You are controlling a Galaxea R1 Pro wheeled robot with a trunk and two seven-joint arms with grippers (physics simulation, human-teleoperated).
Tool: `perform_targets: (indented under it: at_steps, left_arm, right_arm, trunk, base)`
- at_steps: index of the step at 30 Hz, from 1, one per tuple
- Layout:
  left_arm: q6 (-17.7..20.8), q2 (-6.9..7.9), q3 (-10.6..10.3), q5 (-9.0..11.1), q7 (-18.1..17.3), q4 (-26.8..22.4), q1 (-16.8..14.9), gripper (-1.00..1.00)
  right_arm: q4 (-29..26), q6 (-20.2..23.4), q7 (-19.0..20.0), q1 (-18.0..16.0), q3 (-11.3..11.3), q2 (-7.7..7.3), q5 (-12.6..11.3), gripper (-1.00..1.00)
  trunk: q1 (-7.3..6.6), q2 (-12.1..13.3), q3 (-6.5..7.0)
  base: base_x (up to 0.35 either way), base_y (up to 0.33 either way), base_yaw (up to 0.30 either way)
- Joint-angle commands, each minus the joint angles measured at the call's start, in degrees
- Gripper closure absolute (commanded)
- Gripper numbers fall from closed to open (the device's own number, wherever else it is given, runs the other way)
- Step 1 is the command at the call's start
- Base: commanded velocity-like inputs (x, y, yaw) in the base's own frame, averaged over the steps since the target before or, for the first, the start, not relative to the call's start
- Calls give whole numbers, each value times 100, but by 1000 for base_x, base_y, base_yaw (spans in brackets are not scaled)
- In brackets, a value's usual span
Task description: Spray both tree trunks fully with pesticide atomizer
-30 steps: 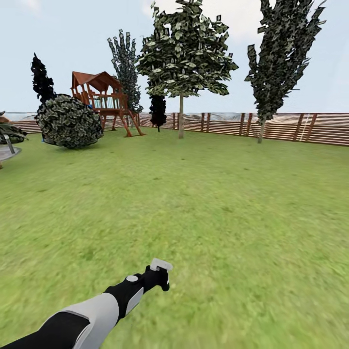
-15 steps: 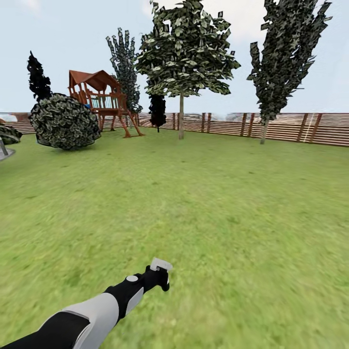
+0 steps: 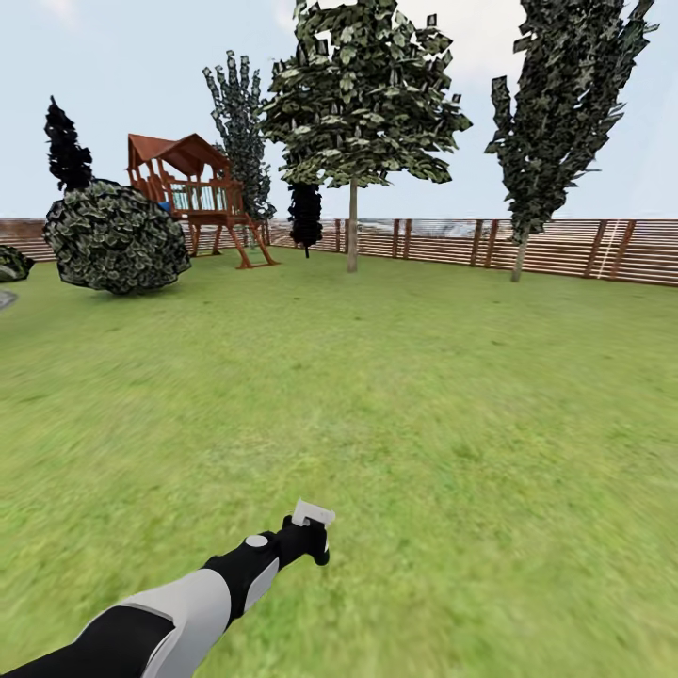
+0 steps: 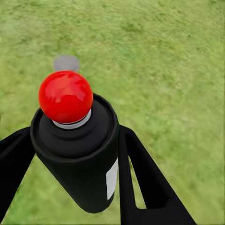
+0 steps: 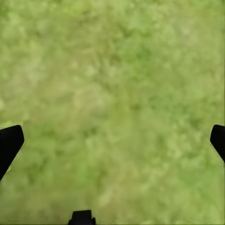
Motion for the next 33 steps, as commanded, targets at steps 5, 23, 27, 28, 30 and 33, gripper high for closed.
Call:
perform_targets:
  at_steps: [5, 23, 27, 28, 30, 33]
  left_arm:
    - [-32, 0, -26, -4, 0, 10, -6, 100]
    - [-32, 0, -25, -4, 0, 12, -6, 100]
    - [-32, 0, -25, -4, 0, 12, -6, 100]
    - [-32, 0, -25, -4, 0, 12, -6, 100]
    - [-32, 0, -25, -3, 0, 12, -6, 100]
    - [-32, 0, -25, -3, 0, 12, -6, 100]
  right_arm:
    - [26, -41, -15, -11, -27, -1, 34, -100]
    - [26, -43, -15, -11, -27, -1, 34, -100]
    - [26, -42, -15, -11, -27, -1, 34, -100]
    - [26, -41, -15, -11, -27, -1, 34, -100]
    - [26, -41, -15, -11, -27, -1, 34, -100]
    - [26, -41, -15, -11, -27, -1, 34, -100]
  trunk:
    - [8, -4, -7]
    - [8, -4, -7]
    - [8, -4, -7]
    - [8, -4, -7]
    - [8, -4, -7]
    - [8, -4, -7]
  base:
    - [700, 0, 0]
    - [700, 0, 0]
    - [700, 0, 0]
    - [700, 0, -23]
    - [700, 0, -131]
    - [700, 0, -109]
